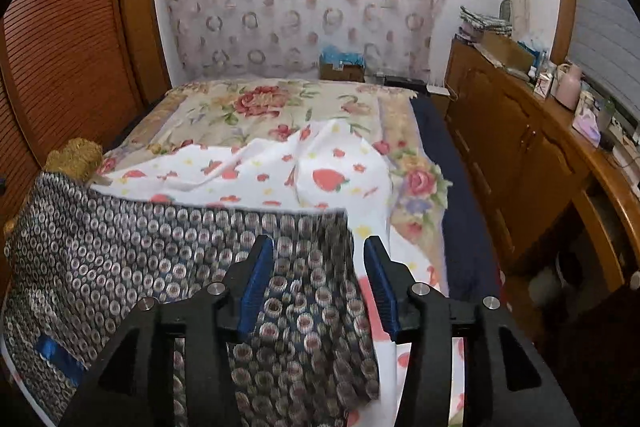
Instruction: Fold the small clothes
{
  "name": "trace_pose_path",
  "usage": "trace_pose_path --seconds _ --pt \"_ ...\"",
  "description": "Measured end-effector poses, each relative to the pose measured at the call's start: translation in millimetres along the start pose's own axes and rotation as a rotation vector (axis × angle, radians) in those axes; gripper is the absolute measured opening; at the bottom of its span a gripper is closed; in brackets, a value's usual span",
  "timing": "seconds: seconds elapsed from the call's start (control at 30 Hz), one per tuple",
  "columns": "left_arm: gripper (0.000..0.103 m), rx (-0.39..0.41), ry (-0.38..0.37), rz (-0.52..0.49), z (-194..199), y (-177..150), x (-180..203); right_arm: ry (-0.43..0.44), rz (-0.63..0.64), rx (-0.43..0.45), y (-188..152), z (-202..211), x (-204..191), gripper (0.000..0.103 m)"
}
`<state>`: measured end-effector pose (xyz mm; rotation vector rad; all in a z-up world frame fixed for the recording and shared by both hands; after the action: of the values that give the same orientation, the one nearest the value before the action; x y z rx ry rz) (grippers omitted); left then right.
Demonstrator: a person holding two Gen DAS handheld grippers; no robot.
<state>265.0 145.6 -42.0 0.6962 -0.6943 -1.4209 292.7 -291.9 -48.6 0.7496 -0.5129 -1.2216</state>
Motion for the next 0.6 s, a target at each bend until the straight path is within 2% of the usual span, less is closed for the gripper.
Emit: trace_pose_path --seconds 0.1,0.13,0.2,0.23,0.43,0.6 --pt "0.056 -0.009 0.008 -0.021 13.8 -19.1 5.6 0.048 0.003 -0.003 -18.5 6.2 -5.2 0.049" --pt "0.056 -0.015 -0.001 -0.020 16.7 -26.6 7.3 0.059 0.003 -0.004 -16.7 7.8 -1.5 0.049" --pt "0.057 -0.022 -0.014 -0.011 18.1 -37.9 6.2 0.074 0.002 -0.009 -34.8 19.7 3.5 0.049" --pt "0.057 -0.027 -0.024 -0.006 20.2 -46.3 7.5 0.082 0.000 -0.009 -31.7 31.1 18.9 0.049" --pt "0.057 -0.069 -0.045 0.010 22.6 -87.7 12.0 0.123 -0.051 -0.061 -77.2 37.8 32.7 0.049" --pt "0.057 -0.095 -0.036 0.015 22.4 -113.4 9.9 0.074 -0.053 -0.100 -104.5 35.2 51.7 0.049"
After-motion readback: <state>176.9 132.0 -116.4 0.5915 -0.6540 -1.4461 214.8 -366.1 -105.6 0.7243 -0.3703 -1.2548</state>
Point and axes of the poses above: each gripper's, at about its wrist camera, not at the fingertips, and z roughly against the way its jaws point, x to its right, y to its top, the point moved 8 cm from there along -z, roughly the way its jaws point, and after that the axes turned 4 degrees about y, right-handed, at the moved point
